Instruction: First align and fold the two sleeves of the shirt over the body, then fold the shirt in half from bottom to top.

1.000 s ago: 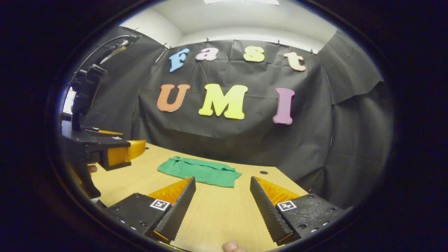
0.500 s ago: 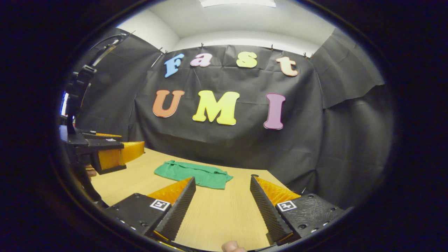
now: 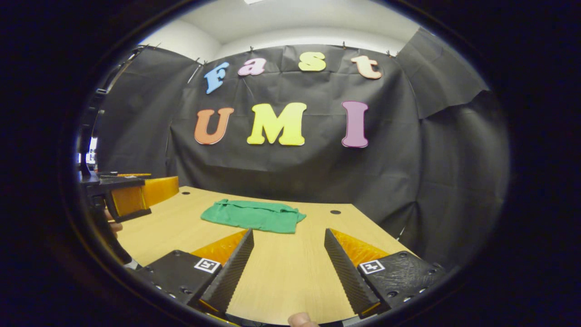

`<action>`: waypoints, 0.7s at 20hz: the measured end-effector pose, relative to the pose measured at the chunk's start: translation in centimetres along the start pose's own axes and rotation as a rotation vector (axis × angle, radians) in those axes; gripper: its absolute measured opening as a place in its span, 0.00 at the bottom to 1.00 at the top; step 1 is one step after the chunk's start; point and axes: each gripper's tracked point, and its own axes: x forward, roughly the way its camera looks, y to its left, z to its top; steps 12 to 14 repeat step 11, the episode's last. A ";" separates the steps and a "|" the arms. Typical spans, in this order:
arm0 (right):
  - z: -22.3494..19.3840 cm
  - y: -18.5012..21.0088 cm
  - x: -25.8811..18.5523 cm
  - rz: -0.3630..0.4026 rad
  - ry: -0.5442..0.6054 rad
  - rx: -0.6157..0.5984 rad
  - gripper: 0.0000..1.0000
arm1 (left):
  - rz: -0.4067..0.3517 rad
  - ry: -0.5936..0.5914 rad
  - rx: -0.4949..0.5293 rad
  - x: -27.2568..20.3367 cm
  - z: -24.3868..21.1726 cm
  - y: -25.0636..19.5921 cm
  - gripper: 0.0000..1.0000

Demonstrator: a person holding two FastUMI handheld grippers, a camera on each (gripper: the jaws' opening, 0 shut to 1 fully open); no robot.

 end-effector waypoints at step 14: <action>-0.9 -1.9 0.9 -0.033 0.001 0.016 0.96 | -0.020 0.020 0.010 0.8 -1.4 -1.3 1.00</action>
